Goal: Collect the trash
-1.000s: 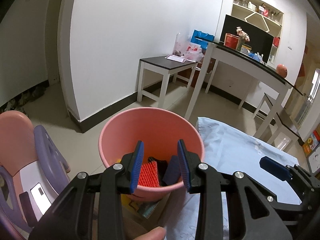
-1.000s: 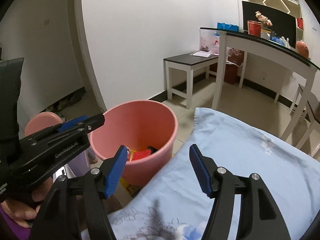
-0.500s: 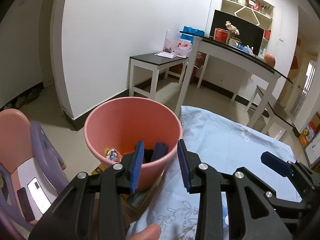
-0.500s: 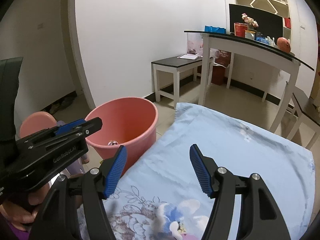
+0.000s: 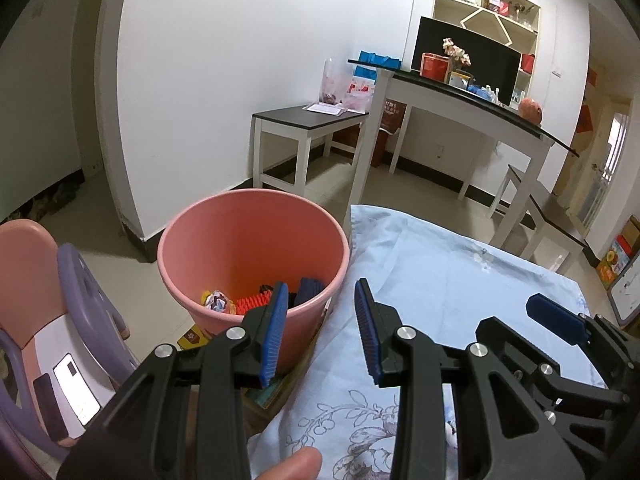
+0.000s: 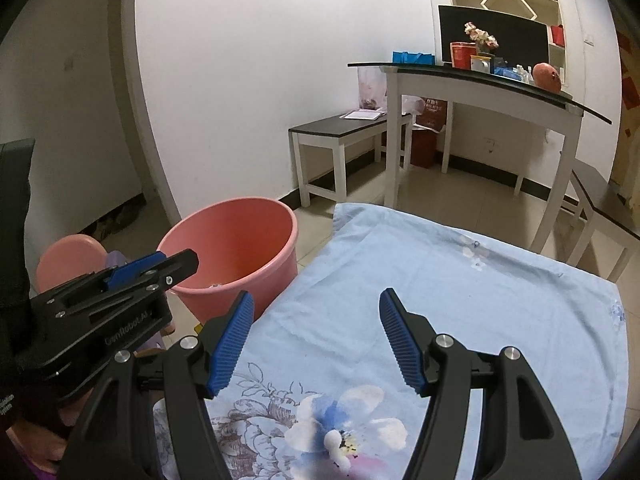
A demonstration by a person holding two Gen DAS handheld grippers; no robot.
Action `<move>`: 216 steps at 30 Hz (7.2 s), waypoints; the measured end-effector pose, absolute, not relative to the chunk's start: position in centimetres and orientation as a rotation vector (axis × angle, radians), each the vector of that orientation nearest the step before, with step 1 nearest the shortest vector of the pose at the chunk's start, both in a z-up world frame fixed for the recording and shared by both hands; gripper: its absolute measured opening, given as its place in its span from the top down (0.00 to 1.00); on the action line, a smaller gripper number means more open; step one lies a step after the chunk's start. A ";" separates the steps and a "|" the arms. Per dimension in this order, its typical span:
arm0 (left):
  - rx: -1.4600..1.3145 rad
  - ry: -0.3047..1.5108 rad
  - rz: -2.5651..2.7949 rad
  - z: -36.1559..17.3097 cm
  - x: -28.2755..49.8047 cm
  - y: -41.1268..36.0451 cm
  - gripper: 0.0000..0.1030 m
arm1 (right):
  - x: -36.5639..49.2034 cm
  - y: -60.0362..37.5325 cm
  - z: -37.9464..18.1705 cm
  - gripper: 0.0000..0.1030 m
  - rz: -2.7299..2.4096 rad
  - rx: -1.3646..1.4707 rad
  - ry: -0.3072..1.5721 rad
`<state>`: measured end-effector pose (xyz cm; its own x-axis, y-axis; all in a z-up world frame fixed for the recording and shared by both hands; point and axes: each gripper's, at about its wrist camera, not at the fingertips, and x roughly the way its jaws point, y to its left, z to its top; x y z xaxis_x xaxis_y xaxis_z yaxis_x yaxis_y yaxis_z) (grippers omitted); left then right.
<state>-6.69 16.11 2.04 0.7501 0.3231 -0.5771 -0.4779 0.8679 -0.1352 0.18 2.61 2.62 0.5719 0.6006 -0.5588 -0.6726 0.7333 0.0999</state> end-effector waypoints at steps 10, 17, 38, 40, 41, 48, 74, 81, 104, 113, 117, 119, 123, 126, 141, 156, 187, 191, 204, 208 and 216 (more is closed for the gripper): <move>-0.275 0.578 0.474 2.0 -6.6 16.4 0.66 | 0.4 2.4 2.4 0.37 0.743 -0.116 0.608; -0.270 0.571 0.488 2.1 -7.0 16.5 0.66 | 0.3 2.4 2.4 0.37 0.745 -0.115 0.596; -0.261 0.560 0.484 2.6 -7.8 15.8 0.66 | -0.8 2.0 3.0 0.37 0.741 -0.107 0.570; -0.262 0.561 0.484 2.6 -7.7 15.8 0.66 | -0.8 2.0 3.0 0.37 0.740 -0.107 0.567; -0.262 0.560 0.484 2.6 -7.8 15.8 0.66 | -0.9 1.9 3.1 0.37 0.741 -0.107 0.565; -0.259 0.553 0.485 3.2 -8.2 15.6 0.66 | -1.2 1.7 3.4 0.37 0.743 -0.109 0.558; -0.257 0.549 0.478 4.1 -8.5 15.4 0.66 | -2.0 1.2 4.4 0.37 0.739 -0.101 0.535; -0.257 0.547 0.479 4.2 -8.6 15.4 0.66 | -2.0 1.1 4.4 0.37 0.740 -0.101 0.535; -0.237 0.589 0.437 3.0 -6.8 15.0 0.66 | -1.1 0.6 3.5 0.37 0.715 -0.092 0.562; -0.166 0.648 0.278 1.8 -3.8 12.5 0.66 | 1.6 -2.4 2.3 0.37 0.607 -0.092 0.593; -0.117 0.690 0.174 0.8 -1.6 10.4 0.66 | 3.7 -5.5 1.1 0.37 0.513 -0.087 0.633; -0.099 0.729 0.096 0.0 0.0 9.0 0.66 | 5.1 -7.5 0.3 0.37 0.466 -0.074 0.665; -0.039 0.776 -0.006 -1.4 2.2 6.3 0.66 | 8.1 -11.5 -1.5 0.37 0.382 -0.046 0.749; -0.010 0.816 -0.101 -2.4 4.0 4.0 0.66 | 9.9 -14.5 -2.7 0.37 0.309 -0.036 0.793; 0.138 0.910 -0.390 -7.3 8.4 -6.1 0.66 | 14.5 -20.9 -7.8 0.37 0.175 -0.051 0.933; 0.245 0.878 -0.472 -8.6 8.6 -8.6 0.66 | 15.2 -20.9 -9.4 0.22 0.134 -0.079 0.936; 0.289 0.911 -0.604 -9.5 9.3 -11.3 0.10 | 15.2 -21.0 -9.5 0.13 0.144 -0.087 0.947; 0.289 0.911 -0.604 -9.5 9.3 -11.3 0.10 | 15.2 -21.1 -9.5 0.13 0.144 -0.088 0.947; 0.289 0.911 -0.603 -9.5 9.3 -11.3 0.10 | 15.2 -21.2 -9.5 0.13 0.144 -0.088 0.947; 0.288 0.911 -0.603 -9.5 9.3 -11.3 0.10 | 15.2 -21.1 -9.5 0.13 0.144 -0.088 0.947; 0.288 0.911 -0.603 -9.5 9.3 -11.3 0.10 | 15.2 -21.2 -9.5 0.13 0.144 -0.088 0.948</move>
<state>9.33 -11.32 -9.52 0.4639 -0.3647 -0.8073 0.6006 0.7994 -0.0160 15.18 -21.19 -9.49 0.5751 0.0840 -0.8137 -0.1611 0.9869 -0.0120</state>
